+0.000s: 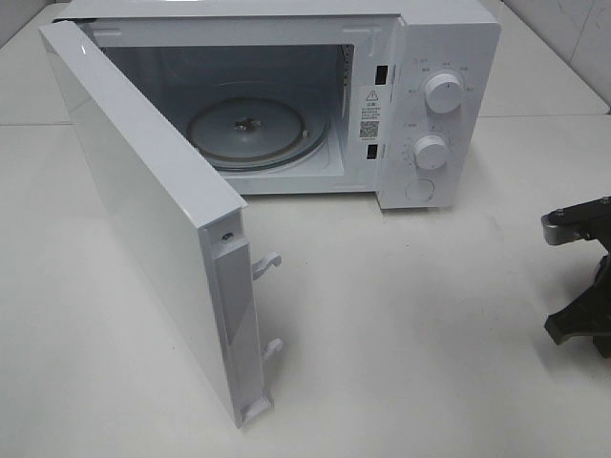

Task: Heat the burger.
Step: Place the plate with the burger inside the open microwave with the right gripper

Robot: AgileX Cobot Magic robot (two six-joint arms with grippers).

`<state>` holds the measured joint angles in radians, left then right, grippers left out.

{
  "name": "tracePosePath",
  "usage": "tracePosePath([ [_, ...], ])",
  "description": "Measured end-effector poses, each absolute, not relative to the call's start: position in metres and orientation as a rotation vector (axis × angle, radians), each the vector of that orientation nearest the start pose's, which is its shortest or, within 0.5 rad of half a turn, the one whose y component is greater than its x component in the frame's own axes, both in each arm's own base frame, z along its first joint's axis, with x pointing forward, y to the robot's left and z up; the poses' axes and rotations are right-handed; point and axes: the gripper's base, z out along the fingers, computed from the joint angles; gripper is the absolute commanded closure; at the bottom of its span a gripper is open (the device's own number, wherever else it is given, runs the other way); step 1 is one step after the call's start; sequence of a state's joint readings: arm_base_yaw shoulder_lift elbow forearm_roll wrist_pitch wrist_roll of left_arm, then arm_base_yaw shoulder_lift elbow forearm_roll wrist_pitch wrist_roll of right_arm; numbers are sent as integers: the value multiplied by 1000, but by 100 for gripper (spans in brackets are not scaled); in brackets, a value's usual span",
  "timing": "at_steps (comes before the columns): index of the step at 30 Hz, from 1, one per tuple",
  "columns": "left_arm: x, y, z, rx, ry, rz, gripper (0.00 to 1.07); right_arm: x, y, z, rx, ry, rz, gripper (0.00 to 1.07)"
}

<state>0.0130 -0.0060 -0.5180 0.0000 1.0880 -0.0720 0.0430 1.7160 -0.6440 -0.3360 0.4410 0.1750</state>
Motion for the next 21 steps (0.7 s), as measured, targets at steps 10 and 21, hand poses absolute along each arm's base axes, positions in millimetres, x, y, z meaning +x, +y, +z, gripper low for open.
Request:
tracePosePath([
  [10, -9, 0, 280, -87, 2046, -37, 10, 249, 1, 112, -203, 2977, -290, 107],
  [21, -9, 0, 280, -87, 2046, -37, 10, 246, 11, 112, -205, 2994, -370, 107],
])
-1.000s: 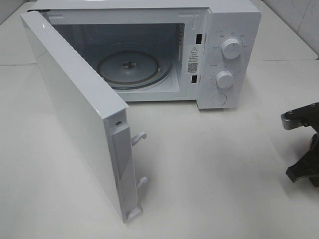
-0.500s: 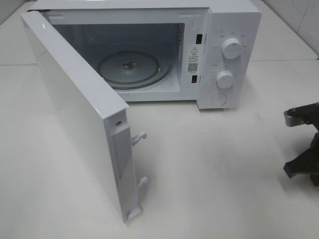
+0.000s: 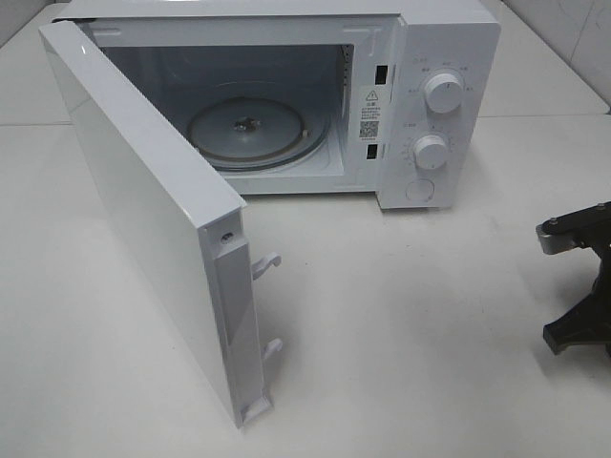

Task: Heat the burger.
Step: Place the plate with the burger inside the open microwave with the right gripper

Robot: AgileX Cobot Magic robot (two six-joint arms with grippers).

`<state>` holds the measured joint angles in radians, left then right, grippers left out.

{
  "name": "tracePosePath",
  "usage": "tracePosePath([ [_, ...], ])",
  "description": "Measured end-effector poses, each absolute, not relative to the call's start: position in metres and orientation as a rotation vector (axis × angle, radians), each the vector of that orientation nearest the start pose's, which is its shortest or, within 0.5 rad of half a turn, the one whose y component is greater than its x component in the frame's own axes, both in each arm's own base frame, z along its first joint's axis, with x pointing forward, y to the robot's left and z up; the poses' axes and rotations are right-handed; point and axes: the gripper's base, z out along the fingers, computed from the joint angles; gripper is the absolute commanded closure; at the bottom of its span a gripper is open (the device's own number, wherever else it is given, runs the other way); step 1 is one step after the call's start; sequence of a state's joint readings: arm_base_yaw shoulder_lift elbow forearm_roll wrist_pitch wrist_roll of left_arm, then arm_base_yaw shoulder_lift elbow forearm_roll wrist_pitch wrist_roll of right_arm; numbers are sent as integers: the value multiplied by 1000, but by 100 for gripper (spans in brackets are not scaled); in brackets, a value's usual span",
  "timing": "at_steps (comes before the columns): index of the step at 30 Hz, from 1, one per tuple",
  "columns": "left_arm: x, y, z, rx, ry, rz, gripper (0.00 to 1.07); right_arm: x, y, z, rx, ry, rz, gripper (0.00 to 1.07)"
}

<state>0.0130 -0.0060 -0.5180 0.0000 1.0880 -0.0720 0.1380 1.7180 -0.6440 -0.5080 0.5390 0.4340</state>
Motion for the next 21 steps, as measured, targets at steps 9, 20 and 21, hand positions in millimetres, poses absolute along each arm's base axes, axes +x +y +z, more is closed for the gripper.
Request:
tracePosePath([
  [9, -9, 0, 280, -87, 2046, -37, 10, 244, 19, 117, -212, 2978, -419, 107],
  [20, -9, 0, 280, -87, 2046, -37, 10, 233, 13, 154, -131, 2910, -483, 107],
  [21, -9, 0, 280, -87, 2046, -37, 10, 230, 12, 159, -121, 2902, -493, 107],
])
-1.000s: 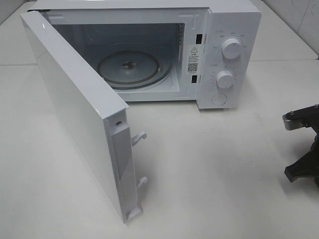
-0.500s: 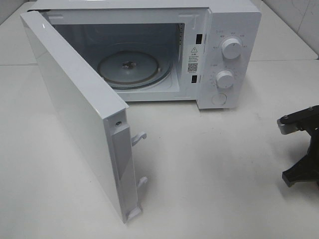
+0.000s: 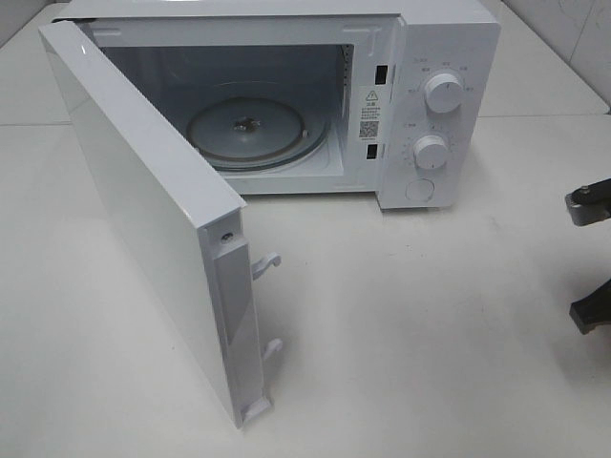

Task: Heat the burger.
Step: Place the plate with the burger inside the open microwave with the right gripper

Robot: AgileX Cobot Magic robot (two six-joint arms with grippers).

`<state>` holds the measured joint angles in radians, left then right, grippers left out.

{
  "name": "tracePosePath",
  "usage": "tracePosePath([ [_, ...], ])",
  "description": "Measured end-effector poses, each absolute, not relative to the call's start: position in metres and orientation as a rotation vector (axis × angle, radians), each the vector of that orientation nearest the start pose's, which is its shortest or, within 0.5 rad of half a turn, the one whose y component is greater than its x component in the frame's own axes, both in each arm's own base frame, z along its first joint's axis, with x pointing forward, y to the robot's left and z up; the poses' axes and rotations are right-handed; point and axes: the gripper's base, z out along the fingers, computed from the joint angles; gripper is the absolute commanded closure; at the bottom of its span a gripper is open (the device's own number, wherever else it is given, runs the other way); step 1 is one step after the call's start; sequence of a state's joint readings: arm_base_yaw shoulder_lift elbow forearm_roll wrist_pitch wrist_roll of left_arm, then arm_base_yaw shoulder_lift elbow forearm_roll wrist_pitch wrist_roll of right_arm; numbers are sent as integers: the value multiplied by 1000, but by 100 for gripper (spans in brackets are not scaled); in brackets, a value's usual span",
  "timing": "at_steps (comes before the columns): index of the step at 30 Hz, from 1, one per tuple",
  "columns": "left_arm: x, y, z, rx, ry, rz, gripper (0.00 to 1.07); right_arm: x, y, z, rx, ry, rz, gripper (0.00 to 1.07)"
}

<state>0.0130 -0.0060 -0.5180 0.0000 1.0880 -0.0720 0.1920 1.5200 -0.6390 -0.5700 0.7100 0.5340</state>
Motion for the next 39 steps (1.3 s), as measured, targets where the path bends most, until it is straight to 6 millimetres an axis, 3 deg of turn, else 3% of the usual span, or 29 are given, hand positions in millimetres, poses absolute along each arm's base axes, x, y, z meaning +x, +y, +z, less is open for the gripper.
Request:
tracePosePath([
  [14, -9, 0, 280, -87, 2046, -37, 10, 218, 14, 181, -103, 2875, -525, 107],
  [39, -9, 0, 280, -87, 2046, -37, 10, 193, 77, 187, -572, 2818, -558, 107],
])
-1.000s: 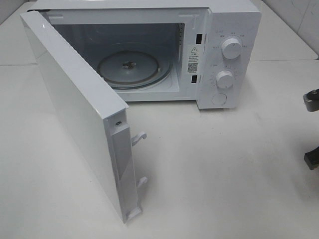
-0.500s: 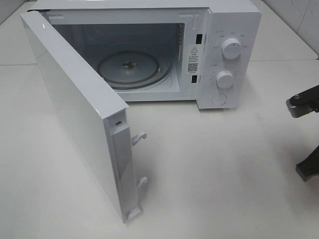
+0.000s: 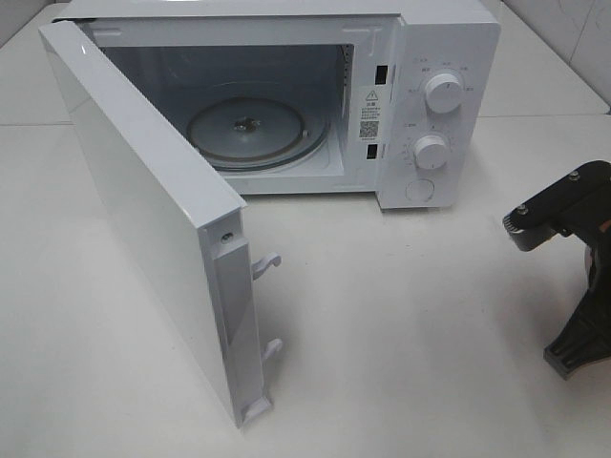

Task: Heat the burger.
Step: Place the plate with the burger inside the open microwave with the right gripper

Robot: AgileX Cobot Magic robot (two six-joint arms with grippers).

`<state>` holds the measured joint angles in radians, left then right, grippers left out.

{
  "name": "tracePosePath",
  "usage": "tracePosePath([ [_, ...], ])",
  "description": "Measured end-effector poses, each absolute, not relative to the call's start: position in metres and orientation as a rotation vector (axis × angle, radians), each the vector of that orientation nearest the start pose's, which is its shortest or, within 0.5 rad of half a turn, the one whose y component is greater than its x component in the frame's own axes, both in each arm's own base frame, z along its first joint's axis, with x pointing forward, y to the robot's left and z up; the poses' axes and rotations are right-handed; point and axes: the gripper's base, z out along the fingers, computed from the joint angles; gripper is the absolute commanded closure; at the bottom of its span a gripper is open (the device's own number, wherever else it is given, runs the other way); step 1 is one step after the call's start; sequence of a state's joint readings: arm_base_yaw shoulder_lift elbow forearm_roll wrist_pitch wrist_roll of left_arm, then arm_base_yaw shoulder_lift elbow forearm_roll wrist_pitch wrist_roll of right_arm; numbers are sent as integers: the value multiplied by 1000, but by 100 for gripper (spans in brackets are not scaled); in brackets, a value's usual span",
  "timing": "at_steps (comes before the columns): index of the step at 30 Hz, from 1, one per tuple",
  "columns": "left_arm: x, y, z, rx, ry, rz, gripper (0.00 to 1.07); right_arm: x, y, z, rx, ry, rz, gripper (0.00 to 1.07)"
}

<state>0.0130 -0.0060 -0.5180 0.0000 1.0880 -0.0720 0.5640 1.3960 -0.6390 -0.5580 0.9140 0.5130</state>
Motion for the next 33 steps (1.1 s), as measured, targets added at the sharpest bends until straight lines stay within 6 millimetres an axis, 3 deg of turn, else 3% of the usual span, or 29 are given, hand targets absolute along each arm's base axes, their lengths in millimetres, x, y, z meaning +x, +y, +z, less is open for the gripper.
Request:
tracePosePath([
  [18, -9, 0, 280, -87, 2046, -37, 10, 170, 120, 187, -892, 2698, -519, 106],
  [33, -9, 0, 280, -87, 2046, -37, 10, 129, 162, 187, -1272, 2495, -477, 105],
])
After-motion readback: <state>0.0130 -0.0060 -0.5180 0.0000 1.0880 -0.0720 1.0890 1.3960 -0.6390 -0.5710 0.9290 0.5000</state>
